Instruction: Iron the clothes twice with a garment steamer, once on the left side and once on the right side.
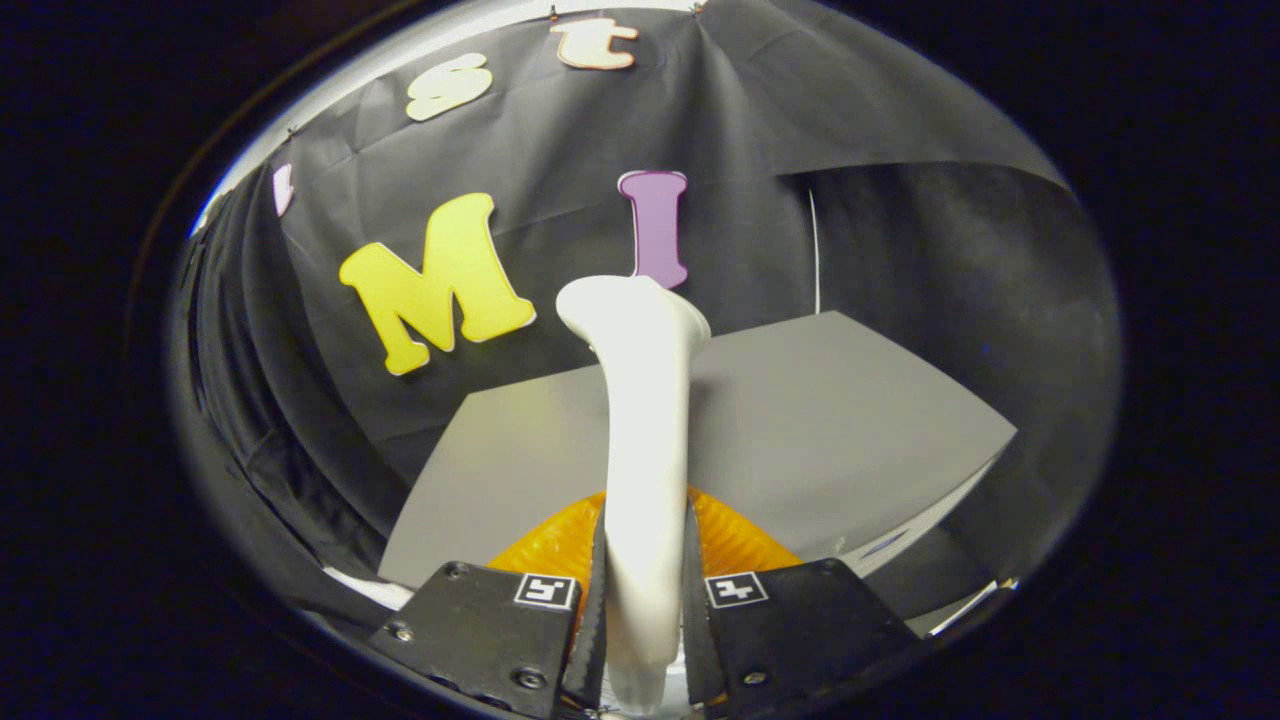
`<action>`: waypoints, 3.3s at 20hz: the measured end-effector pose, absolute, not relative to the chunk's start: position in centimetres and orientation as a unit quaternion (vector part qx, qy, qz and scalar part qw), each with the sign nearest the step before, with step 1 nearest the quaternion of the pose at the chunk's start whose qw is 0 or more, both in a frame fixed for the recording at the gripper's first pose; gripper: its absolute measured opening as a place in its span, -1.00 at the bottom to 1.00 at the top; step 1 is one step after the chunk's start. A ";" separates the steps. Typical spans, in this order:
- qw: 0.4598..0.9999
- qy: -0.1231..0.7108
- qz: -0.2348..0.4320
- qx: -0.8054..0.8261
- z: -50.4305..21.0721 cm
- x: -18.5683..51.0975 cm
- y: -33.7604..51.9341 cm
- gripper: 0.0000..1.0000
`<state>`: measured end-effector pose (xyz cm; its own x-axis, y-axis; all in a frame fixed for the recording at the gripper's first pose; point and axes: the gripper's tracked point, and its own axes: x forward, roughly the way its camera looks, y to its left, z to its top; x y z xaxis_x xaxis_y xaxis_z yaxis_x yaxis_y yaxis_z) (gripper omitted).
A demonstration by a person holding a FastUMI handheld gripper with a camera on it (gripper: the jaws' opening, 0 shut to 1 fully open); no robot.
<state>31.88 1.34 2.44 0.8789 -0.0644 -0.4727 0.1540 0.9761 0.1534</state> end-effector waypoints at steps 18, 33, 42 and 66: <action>0.998 0.057 -0.007 0.036 11.0 22.8 20.5 -0.33; 0.989 -0.120 0.085 -0.009 20.1 23.4 33.3 -0.32; 0.981 -0.172 0.084 -0.031 25.3 25.9 39.1 -0.32; 0.989 -0.106 0.068 -0.081 18.3 26.8 38.8 -0.33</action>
